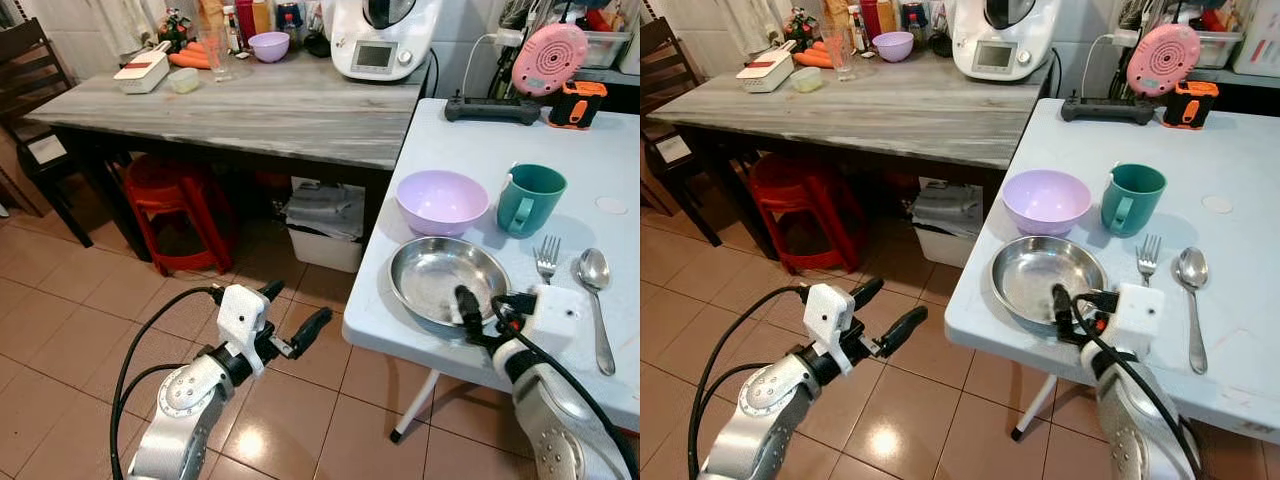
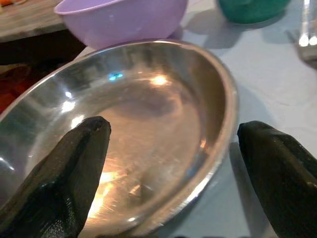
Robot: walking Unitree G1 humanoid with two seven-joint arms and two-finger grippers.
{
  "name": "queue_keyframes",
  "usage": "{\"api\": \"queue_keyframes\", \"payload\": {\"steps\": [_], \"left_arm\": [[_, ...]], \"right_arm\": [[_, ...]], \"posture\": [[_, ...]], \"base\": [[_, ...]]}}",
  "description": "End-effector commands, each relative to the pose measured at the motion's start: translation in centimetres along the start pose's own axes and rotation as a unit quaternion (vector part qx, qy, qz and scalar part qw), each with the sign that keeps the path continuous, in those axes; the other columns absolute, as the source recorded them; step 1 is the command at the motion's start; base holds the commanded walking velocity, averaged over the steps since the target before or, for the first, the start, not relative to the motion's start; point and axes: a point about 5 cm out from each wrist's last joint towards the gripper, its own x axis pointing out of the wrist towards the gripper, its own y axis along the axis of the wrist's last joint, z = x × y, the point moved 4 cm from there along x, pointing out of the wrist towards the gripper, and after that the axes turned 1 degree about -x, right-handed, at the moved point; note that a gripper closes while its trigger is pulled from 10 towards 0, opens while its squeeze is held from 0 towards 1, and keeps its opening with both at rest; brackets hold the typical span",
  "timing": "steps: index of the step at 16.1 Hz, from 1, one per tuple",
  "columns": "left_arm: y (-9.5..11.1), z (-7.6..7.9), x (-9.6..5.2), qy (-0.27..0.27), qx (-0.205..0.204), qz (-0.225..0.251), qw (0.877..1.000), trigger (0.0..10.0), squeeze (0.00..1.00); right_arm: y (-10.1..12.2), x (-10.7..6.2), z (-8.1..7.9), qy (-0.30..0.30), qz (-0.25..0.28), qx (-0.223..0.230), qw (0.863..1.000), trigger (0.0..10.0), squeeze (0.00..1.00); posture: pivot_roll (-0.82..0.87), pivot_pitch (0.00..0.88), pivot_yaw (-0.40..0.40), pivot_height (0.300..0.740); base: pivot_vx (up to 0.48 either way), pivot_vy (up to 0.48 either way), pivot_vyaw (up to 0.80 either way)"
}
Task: Setting the table
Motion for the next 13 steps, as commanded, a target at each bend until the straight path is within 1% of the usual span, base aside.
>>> {"api": "queue_keyframes", "payload": {"steps": [1,4,11,13], "left_arm": [[0.23,0.06,-0.23,-0.010,0.004,-0.001,1.000,10.0,0.00],[0.10,0.43,-0.26,-0.020,0.000,-0.003,1.000,10.0,0.00],[0.08,0.82,-0.21,-0.040,-0.008,-0.003,0.999,10.0,0.00],[0.09,0.86,-0.22,-0.043,-0.008,-0.003,0.999,10.0,0.00]], "right_arm": [[-0.56,0.06,-0.45,0.013,-0.016,0.009,1.000,0.0,0.00],[-0.97,-0.02,-0.87,0.021,-0.025,0.022,0.999,0.0,0.00],[-1.32,-0.06,-0.89,0.019,-0.039,0.052,0.998,0.0,0.00],[-1.44,0.00,-0.63,0.004,-0.043,0.084,0.996,0.0,0.00]], "posture": [[-0.14,0.078,0.089,0.740],[-0.14,0.078,0.089,0.740],[-0.14,0.078,0.089,0.740],[-0.14,0.078,0.089,0.740]], "base": [[0.000,0.000,0.00],[0.000,0.000,0.00],[0.000,0.000,0.00],[0.000,0.000,0.00]]}}
